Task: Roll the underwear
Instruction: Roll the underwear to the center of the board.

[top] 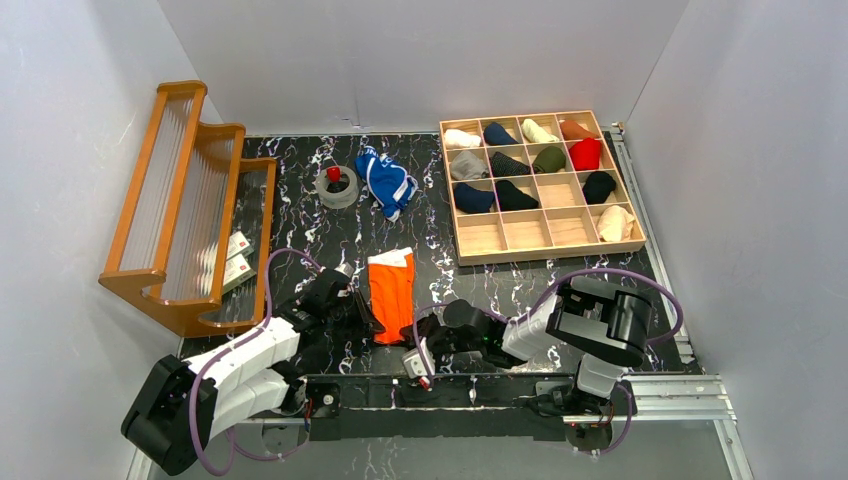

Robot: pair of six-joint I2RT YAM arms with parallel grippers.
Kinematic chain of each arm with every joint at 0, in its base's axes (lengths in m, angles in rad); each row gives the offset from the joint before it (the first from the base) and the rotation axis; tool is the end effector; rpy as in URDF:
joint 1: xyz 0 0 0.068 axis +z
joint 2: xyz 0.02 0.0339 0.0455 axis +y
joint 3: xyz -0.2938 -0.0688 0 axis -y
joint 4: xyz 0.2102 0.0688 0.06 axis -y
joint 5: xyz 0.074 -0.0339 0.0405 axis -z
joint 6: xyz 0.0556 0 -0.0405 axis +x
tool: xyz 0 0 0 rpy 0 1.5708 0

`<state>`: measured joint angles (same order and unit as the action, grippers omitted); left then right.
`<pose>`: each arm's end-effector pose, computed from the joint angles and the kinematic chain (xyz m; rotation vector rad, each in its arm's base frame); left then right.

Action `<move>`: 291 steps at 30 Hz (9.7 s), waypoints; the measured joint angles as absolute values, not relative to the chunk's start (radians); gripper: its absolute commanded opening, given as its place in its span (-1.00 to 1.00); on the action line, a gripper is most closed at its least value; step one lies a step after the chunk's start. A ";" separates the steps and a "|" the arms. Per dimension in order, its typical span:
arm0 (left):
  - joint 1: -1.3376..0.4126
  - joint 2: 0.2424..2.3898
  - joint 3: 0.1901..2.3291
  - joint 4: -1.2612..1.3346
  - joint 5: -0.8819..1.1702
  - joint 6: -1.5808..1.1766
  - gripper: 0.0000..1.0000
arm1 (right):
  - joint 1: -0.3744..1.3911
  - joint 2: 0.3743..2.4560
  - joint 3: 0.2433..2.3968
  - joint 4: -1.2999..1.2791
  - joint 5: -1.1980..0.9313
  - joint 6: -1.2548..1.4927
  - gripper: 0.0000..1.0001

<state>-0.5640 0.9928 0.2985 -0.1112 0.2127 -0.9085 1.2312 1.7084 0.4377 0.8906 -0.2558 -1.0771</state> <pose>0.1191 -0.0892 0.1786 -0.3312 2.5471 -0.8966 0.0861 0.2861 0.1740 -1.8488 0.6328 0.3511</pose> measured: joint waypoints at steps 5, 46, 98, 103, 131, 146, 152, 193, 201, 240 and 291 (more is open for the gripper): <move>-0.564 0.983 0.297 -0.116 0.204 -0.916 -0.83 | 1.231 1.708 0.438 0.902 -0.237 -1.025 -0.92; -0.559 0.731 0.260 -0.173 0.121 -0.960 0.23 | 0.801 1.839 0.455 1.154 -0.844 0.319 -0.97; -0.605 0.841 0.137 0.234 0.243 -0.770 0.26 | 0.725 2.003 1.106 -0.248 -0.897 0.421 -0.97; -0.607 0.894 0.137 0.291 0.244 -0.773 0.26 | 0.725 2.003 1.106 -0.250 -0.897 0.419 -0.96; -0.619 0.959 0.125 0.366 0.227 -0.797 -0.21 | 0.725 2.004 1.123 -0.260 -0.917 0.435 -0.75; -0.626 1.030 0.126 0.418 0.167 -0.876 -0.73 | 0.725 1.995 1.113 -0.220 -0.918 0.448 0.38; -0.626 1.011 0.126 0.396 0.159 -0.875 -0.74 | 0.727 1.890 1.071 -0.174 -0.877 0.453 0.97; -0.625 1.129 0.339 0.110 0.199 -0.741 -0.72 | 1.154 1.428 0.473 0.548 -0.256 -0.753 0.06; -0.625 1.142 0.349 0.104 0.206 -0.729 -0.74 | 1.154 1.501 0.497 0.537 -0.214 -0.826 0.14; -0.624 1.105 0.375 0.008 0.168 -0.703 -0.13 | 1.094 1.628 0.637 0.433 -0.239 -0.722 -0.97; -0.624 0.730 0.224 0.128 0.278 -0.727 0.34 | 0.785 2.109 1.103 -0.080 -1.161 0.205 -0.97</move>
<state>-0.6239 0.7296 0.2237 0.1276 0.2779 -0.7273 0.7849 2.1086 1.1030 -0.0803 -1.1614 0.2054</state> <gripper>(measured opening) 0.664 0.260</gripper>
